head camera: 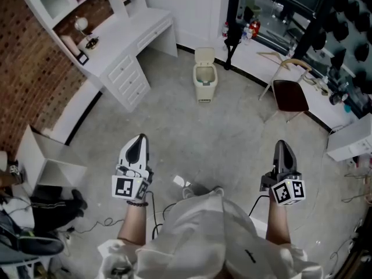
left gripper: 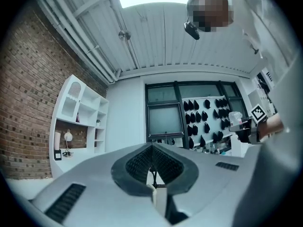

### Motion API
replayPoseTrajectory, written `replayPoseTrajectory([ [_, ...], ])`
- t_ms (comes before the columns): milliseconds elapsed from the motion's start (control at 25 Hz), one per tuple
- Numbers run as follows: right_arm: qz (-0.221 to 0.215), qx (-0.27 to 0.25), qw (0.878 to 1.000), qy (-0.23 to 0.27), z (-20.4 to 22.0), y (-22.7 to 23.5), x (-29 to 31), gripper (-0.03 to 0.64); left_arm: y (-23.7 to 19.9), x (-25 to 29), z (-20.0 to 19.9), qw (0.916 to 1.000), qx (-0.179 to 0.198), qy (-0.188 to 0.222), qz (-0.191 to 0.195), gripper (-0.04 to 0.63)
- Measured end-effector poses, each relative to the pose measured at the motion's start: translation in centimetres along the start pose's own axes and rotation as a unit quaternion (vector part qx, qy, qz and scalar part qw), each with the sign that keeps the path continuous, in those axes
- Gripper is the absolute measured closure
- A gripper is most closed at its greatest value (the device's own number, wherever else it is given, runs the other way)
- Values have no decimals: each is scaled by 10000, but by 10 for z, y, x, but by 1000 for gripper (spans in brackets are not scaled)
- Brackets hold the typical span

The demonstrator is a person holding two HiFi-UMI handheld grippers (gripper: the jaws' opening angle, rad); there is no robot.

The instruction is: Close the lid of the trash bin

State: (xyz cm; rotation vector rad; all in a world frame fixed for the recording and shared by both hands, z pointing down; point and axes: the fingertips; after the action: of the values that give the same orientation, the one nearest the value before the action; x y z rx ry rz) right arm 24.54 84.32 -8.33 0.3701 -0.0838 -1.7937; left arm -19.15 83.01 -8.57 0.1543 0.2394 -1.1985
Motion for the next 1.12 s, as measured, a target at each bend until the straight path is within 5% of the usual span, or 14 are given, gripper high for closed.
replayPoseTrajectory([
  [160,-54,-190,9998,-44,7,-10,-1,594,-3,-1,8,9994,-264,-80,212,568],
  [240,-155,-276,9994,-147,13,-18,2,524,-3,1,14,9981,-436,-168,391,555],
  [320,-286,-340,9986,-276,20,-28,6,410,-4,3,19,9964,-595,-258,538,367],
  [400,-381,-423,9976,-397,28,-40,11,294,-9,3,25,9954,-662,-312,620,272],
  [600,-376,-673,9946,-696,50,-56,18,97,-36,0,38,9958,-705,-349,468,190],
  [1120,-493,-688,9901,-1118,78,-77,35,40,-46,18,60,9927,-664,-657,761,150],
])
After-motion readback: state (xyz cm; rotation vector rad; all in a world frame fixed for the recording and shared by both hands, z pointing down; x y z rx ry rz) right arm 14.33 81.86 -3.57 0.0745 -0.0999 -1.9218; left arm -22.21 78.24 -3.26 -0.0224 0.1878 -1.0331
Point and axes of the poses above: the fingertips, and each gripper's own axes: x forward along the fingers, y to its right, z out of its underside, and after that the axes turned 9 degrees about y, right-handed
